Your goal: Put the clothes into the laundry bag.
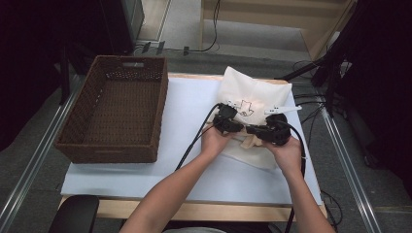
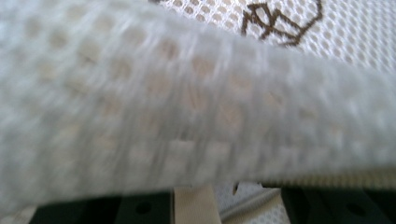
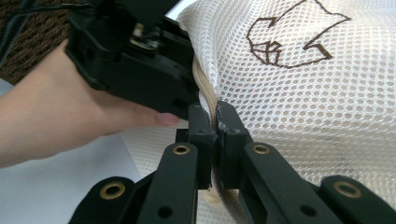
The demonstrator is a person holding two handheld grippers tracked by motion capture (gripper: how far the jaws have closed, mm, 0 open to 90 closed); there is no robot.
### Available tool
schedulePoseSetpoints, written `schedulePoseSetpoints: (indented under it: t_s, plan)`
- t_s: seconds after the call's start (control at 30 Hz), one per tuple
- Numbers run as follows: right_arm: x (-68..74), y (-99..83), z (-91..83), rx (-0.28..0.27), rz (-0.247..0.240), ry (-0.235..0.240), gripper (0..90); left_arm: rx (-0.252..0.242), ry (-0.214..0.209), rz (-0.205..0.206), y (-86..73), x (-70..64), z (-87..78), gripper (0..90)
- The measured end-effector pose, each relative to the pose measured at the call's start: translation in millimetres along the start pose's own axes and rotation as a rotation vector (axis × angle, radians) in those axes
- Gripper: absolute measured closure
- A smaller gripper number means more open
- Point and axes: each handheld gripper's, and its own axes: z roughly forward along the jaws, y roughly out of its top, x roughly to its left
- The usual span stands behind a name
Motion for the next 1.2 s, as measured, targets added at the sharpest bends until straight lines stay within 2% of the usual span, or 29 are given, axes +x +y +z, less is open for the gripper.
schedulePoseSetpoints:
  t_s: [0.13,0.27,0.5,0.67,0.77,0.87,1.07,1.13,1.2]
  plan:
    - [-2.2,-0.5,-2.1,-0.007,0.008,-0.003,88.2,-0.005,-0.032,-0.009,-2.5,2.2,-9.1,54.2]
    - [-3.3,-0.7,-3.5,-0.010,0.012,-0.005,88.2,0.005,-0.042,0.020,-4.4,0.5,-20.0,44.0]
    - [-5.7,-1.5,-6.5,-0.022,0.019,-0.009,88.2,0.008,-0.056,0.061,-16.4,-1.0,-41.1,39.2]
    - [-6.1,-1.7,-7.2,-0.021,0.021,-0.012,88.2,0.004,-0.072,0.052,-27.6,1.8,-52.2,38.0]
    - [-6.3,-1.8,-7.4,-0.021,0.021,-0.013,88.2,0.018,-0.052,0.067,-35.2,4.2,-54.5,37.9]
    - [-6.4,-1.7,-7.1,-0.020,0.019,-0.012,88.2,0.040,-0.034,0.058,-40.3,8.3,-50.0,37.9]
    - [-4.7,-1.3,-5.2,-0.012,0.014,-0.011,88.2,0.045,0.014,0.035,-41.4,11.4,-29.3,40.4]
    - [-4.7,-1.4,-4.6,-0.009,0.015,-0.010,88.1,0.056,0.045,0.053,-41.2,9.9,-22.1,42.0]
    - [-5.0,-1.8,-4.0,-0.009,0.014,-0.007,88.1,0.041,0.081,0.092,-41.6,7.4,-18.9,46.7]
